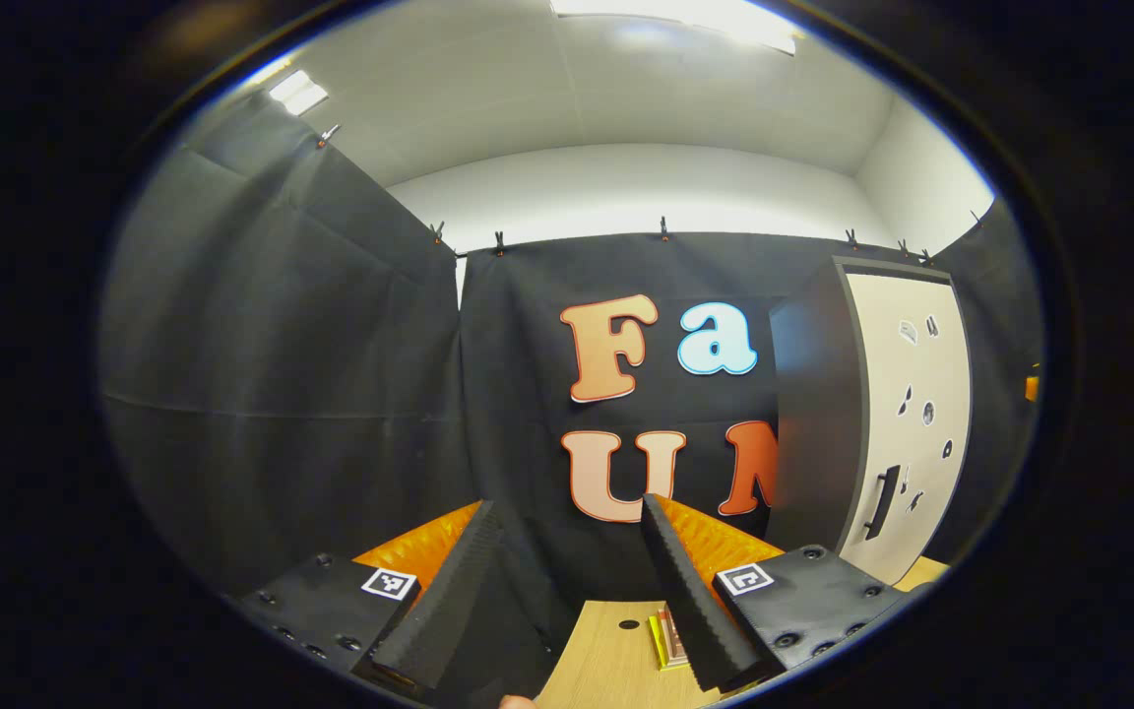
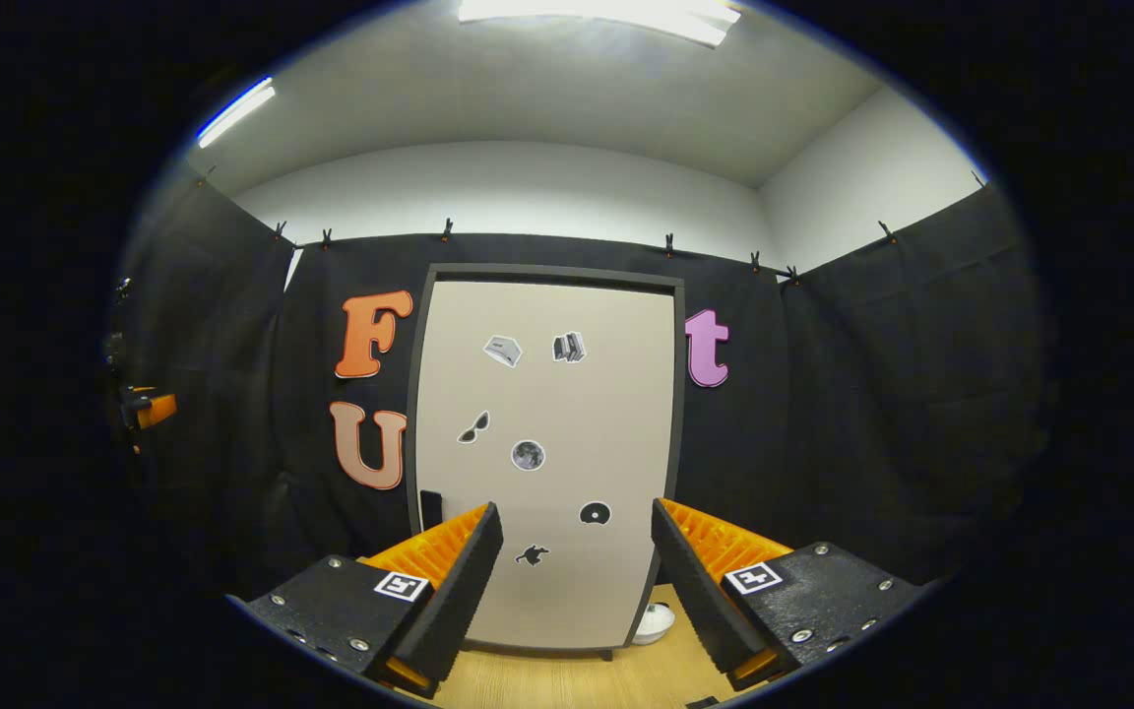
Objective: Open the cabinet door with the right hand, grasp the bottle in the cabinet with the left hand and place it on the coaster, then close the cabinet door with the right hand.
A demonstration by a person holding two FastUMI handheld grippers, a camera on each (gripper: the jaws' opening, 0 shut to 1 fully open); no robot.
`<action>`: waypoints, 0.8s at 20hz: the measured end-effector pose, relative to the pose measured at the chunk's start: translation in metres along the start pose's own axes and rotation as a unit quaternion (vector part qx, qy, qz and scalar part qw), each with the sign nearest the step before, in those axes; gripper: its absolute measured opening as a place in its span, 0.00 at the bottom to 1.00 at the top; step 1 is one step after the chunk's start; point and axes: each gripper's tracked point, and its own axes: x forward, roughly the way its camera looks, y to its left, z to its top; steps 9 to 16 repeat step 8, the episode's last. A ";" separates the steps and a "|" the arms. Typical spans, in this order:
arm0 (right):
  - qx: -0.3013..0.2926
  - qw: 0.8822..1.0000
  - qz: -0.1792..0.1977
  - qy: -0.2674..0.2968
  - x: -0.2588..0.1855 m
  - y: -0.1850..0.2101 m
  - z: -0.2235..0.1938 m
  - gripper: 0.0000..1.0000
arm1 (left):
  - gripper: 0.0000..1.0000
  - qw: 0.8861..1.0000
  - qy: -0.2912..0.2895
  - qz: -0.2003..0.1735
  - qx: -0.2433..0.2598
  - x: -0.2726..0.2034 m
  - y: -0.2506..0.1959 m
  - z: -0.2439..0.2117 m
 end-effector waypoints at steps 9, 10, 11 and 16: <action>0.003 1.000 -0.015 -0.003 -0.016 -0.008 -0.001 0.94 | 0.95 1.000 -0.004 -0.016 -0.004 -0.006 -0.012 0.005; 0.003 1.000 -0.015 -0.003 -0.016 -0.008 -0.001 0.94 | 0.95 1.000 -0.004 -0.016 -0.004 -0.006 -0.012 0.005; 0.003 1.000 -0.015 -0.003 -0.016 -0.008 -0.001 0.94 | 0.95 1.000 -0.004 -0.016 -0.004 -0.006 -0.012 0.005; 0.003 1.000 -0.015 -0.003 -0.016 -0.008 -0.001 0.94 | 0.95 1.000 -0.004 -0.016 -0.004 -0.006 -0.012 0.005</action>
